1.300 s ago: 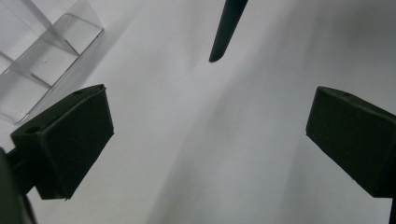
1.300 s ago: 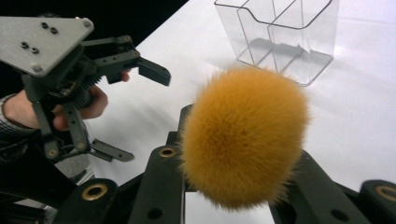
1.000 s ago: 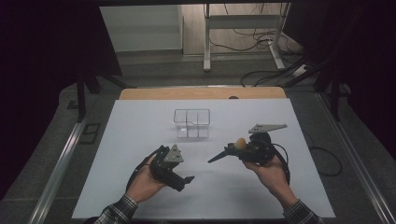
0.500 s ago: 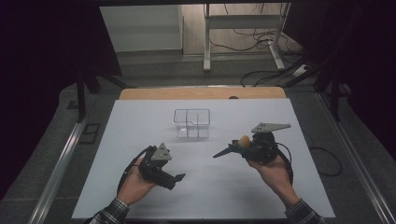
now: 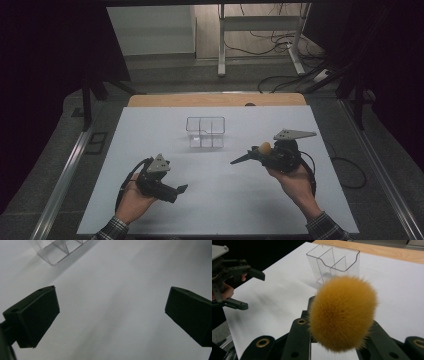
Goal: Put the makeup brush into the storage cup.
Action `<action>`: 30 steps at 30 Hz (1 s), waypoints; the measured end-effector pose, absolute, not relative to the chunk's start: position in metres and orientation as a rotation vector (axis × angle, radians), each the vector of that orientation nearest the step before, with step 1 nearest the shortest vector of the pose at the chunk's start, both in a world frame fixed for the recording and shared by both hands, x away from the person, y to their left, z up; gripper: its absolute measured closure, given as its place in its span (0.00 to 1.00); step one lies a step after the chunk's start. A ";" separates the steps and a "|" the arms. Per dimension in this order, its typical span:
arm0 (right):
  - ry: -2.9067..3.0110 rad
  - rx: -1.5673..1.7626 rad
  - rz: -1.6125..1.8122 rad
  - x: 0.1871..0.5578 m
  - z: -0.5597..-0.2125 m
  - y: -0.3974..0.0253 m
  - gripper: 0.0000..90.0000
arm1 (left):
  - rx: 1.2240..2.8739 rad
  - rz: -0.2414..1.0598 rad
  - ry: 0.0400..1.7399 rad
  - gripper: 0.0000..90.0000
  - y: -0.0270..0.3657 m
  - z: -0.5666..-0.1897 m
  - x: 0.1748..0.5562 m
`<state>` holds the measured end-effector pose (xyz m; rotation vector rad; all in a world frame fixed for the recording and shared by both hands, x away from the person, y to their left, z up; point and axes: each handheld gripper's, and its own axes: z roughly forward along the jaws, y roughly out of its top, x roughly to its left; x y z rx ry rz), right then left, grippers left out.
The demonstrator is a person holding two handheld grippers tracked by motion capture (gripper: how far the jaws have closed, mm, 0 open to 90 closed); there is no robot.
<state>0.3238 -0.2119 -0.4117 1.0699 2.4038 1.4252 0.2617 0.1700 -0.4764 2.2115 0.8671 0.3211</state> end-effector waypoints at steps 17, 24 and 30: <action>2.361 1.064 1.474 0.330 -0.406 -0.213 0.81 | 2.191 0.329 0.953 0.00 0.191 -0.480 0.252; 2.343 1.062 1.493 0.334 -0.402 -0.213 0.81 | 2.185 0.340 0.980 0.00 0.197 -0.481 0.249; 2.329 1.063 1.496 0.338 -0.400 -0.213 0.81 | 2.179 0.347 1.006 0.00 0.204 -0.482 0.245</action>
